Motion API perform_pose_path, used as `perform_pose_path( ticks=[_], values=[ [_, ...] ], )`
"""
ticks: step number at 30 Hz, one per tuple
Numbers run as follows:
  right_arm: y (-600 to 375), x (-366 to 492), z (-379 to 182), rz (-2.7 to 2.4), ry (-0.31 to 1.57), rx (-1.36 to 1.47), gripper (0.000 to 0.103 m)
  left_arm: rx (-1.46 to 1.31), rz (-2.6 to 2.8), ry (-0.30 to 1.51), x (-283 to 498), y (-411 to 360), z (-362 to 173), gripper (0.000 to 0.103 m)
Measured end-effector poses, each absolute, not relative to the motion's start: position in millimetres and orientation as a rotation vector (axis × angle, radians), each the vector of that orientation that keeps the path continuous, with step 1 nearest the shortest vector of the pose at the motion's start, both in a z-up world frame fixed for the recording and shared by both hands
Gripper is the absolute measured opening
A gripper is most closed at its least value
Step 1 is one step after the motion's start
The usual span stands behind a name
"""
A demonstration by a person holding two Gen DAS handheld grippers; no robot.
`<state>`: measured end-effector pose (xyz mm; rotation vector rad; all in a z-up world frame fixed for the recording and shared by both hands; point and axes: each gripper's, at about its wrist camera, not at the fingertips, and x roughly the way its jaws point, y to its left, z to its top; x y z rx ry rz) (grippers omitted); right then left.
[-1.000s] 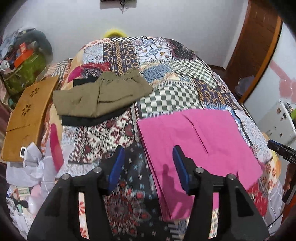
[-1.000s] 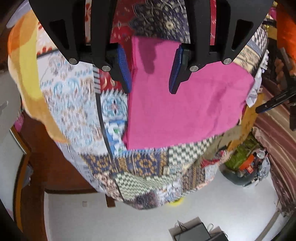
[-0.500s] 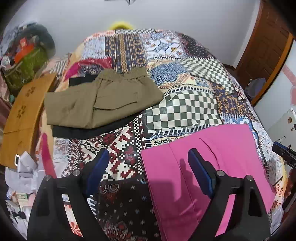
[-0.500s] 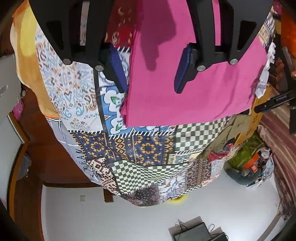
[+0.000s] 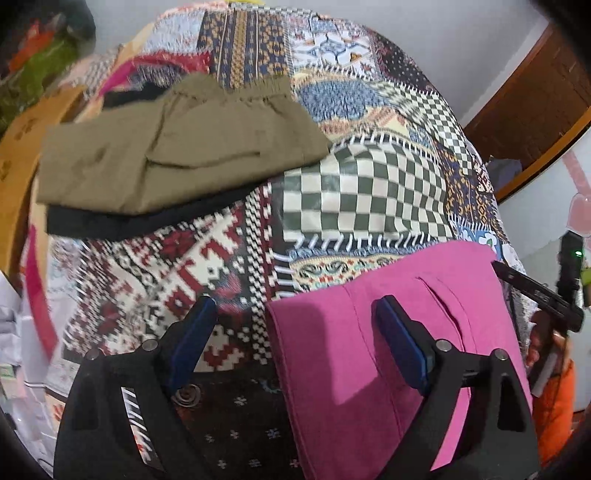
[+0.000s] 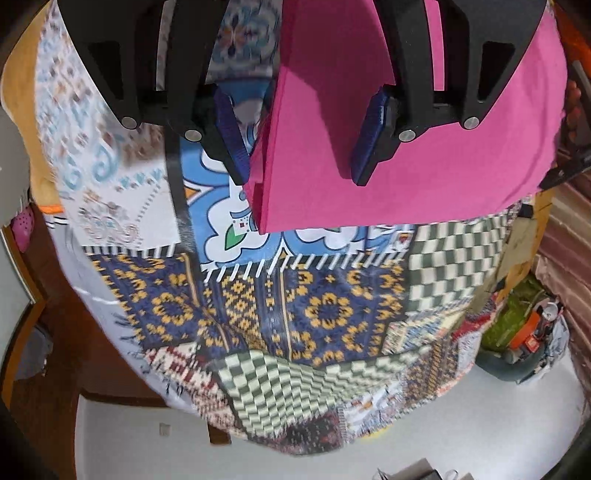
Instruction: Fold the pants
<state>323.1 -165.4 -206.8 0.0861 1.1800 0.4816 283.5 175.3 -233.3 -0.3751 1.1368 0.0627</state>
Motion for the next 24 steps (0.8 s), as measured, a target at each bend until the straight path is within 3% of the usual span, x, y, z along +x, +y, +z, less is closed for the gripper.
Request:
perform_pose_path(
  ticks=[4, 6, 8, 10, 12, 13, 19, 24],
  values=[
    [-159.1, 326.8, -218.2, 0.505, 1.186, 0.083, 0.053, -0.429, 0.034, 1.142, 283.1, 176.9, -240.1, 0.089],
    [-155.6, 325.0, -219.1, 0.51, 1.175, 0.059, 0.053, -0.452, 0.007, 1.133, 282.3, 176.5, -241.4, 0.08],
    [-153.0, 322.3, -219.2, 0.527, 1.168, 0.048, 0.036, -0.473, -0.036, 1.114, 280.5, 173.8, -239.1, 0.064],
    [-150.3, 322.8, -221.3, 0.518, 1.162, 0.032, 0.028, -0.438, -0.019, 1.094, 277.4, 170.0, -233.8, 0.049],
    [-148.4, 321.4, -220.8, 0.503, 1.147, 0.0, 0.02, -0.398, -0.007, 1.07, 273.8, 165.2, -228.6, 0.04],
    [-147.4, 322.9, -221.3, 0.486, 1.141, -0.018, 0.01, -0.379, 0.001, 1.062, 272.1, 163.0, -226.5, 0.037],
    [-144.6, 319.8, -221.8, 0.467, 1.126, -0.08, 0.008, -0.22, 0.084, 1.011, 265.5, 143.5, -220.8, 0.038],
    [-139.1, 318.3, -215.2, 0.439, 1.12, -0.14, 0.008, -0.202, 0.171, 1.008, 265.4, 157.9, -220.2, 0.065]
  ],
)
